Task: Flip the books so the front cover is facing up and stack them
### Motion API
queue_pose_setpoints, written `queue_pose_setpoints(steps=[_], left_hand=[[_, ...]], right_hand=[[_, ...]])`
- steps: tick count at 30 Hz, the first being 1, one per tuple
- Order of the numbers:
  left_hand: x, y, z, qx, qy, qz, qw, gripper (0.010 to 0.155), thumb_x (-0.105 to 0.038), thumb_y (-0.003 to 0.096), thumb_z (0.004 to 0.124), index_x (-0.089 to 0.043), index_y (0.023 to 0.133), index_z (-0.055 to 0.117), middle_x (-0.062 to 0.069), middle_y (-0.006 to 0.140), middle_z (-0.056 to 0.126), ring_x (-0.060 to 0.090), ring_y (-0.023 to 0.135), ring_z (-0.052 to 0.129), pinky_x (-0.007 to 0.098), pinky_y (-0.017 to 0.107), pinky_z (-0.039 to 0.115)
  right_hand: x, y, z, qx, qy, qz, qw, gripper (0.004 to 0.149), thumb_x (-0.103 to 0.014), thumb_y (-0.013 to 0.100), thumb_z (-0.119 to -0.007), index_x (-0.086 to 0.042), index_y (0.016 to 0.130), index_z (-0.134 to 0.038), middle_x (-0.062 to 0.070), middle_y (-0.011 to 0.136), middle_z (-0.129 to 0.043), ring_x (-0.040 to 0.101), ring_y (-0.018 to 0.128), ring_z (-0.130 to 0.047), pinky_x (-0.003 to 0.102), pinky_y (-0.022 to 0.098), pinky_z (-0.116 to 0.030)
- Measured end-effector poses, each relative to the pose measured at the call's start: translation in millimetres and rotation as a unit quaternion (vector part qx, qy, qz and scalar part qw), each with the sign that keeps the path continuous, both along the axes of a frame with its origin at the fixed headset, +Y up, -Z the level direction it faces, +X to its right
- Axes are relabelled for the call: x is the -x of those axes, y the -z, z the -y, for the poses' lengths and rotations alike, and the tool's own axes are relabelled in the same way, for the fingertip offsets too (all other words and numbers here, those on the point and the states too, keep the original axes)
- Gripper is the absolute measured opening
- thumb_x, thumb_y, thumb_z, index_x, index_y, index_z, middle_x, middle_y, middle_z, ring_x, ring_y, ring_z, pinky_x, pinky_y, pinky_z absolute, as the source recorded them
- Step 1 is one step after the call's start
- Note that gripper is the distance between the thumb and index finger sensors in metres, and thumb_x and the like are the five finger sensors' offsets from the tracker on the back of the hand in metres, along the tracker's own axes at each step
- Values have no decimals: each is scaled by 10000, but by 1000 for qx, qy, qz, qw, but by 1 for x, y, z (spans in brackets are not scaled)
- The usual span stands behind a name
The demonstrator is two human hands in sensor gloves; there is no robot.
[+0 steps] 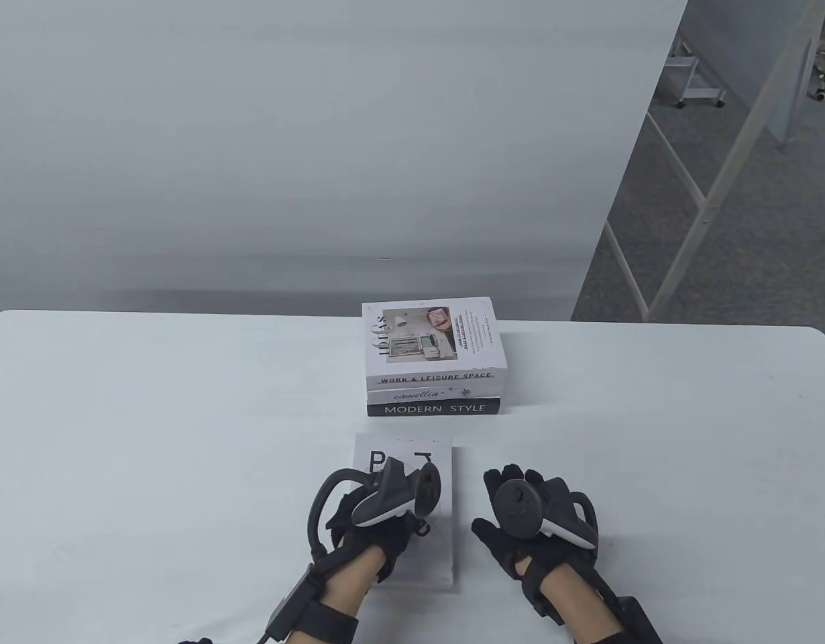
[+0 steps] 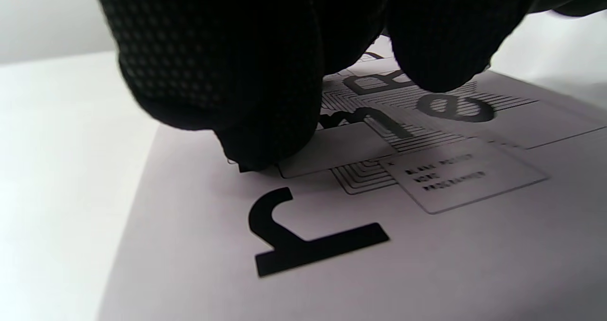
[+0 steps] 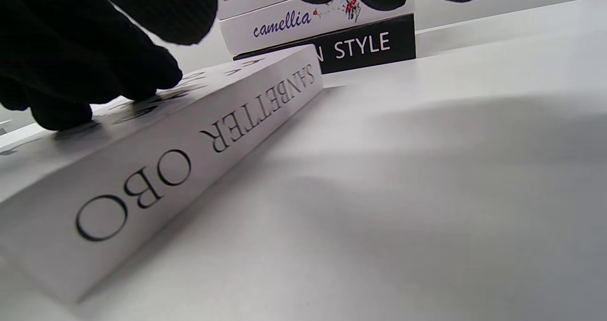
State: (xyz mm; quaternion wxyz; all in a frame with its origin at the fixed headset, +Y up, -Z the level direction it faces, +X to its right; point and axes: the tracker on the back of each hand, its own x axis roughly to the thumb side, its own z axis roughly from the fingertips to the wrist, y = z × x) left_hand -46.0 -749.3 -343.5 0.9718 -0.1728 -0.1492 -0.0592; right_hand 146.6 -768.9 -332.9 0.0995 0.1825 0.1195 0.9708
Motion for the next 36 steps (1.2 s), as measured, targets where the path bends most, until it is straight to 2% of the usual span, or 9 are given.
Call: queue_pose_setpoints(steps=[7, 11, 14, 16, 19, 22, 25, 31, 36], left_hand=[[-5, -10, -3, 6, -48, 25, 999, 642, -533, 439, 771, -171, 967, 713, 177, 865, 826, 165, 451, 1085, 242, 299, 962], [19, -17, -10, -34, -62, 19, 997, 659, -517, 438, 783, -172, 990, 680, 150, 935, 791, 301, 679, 1004, 374, 455, 907], [45, -19, -11, -78, -41, 4, 996, 687, -514, 431, 794, -172, 1006, 638, 138, 963, 761, 309, 735, 976, 389, 490, 897], [64, -19, -5, -83, -74, -28, 993, 695, -508, 428, 803, -162, 1005, 631, 138, 956, 768, 312, 726, 987, 378, 468, 922], [83, -17, 9, -72, -151, -78, 983, 710, -505, 426, 811, -145, 1006, 618, 145, 946, 778, 313, 719, 996, 363, 462, 941], [99, -10, 24, -18, -241, -119, 963, 723, -487, 428, 819, -129, 1013, 592, 160, 951, 762, 333, 725, 986, 365, 475, 940], [108, -6, 34, 15, -324, -158, 933, 725, -439, 426, 841, -104, 1013, 577, 179, 931, 775, 319, 693, 1014, 331, 452, 966], [109, -3, 51, 81, -383, -178, 903, 716, -360, 423, 864, -68, 1007, 570, 203, 895, 802, 287, 681, 1026, 269, 432, 991], [100, -8, 55, 123, -383, -161, 901, 671, -340, 431, 853, -50, 986, 611, 184, 862, 838, 236, 636, 1053, 237, 392, 1002]], right_hand=[[3, 3, 9, 17, -23, -11, 1000, 754, -538, 537, -614, -64, 1052, -333, 378, 1039, -353, 654, 884, -431, 779, 527, -462], [3, 4, 10, 21, -11, -19, 1000, 748, -542, 538, -609, -48, 1044, -365, 372, 1027, -418, 598, 892, -504, 665, 592, -506], [1, 7, 9, 24, 9, -11, 1000, 729, -539, 533, -619, -38, 1027, -431, 344, 1008, -536, 558, 867, -638, 611, 584, -634], [-1, 9, 10, 37, 26, -10, 999, 720, -537, 537, -615, -37, 1024, -437, 336, 993, -581, 536, 839, -717, 567, 571, -709], [-2, 12, 12, 50, 38, -1, 998, 712, -517, 541, -620, -34, 1023, -416, 333, 987, -582, 507, 819, -763, 509, 562, -767], [-2, 12, 15, 61, 46, 3, 997, 716, -494, 546, -623, -19, 1021, -376, 341, 980, -569, 467, 809, -805, 462, 561, -803], [-2, 13, 19, 89, 62, 8, 994, 723, -465, 549, -630, 12, 1014, -349, 363, 961, -568, 436, 802, -836, 425, 564, -832], [-3, 15, 24, 124, 94, 7, 988, 681, -409, 545, -644, 25, 996, -377, 331, 931, -631, 381, 774, -851, 375, 551, -860], [-6, 13, 29, 165, 153, 27, 974, 685, -372, 540, -656, 66, 975, -359, 349, 893, -654, 371, 761, -853, 348, 532, -877]])
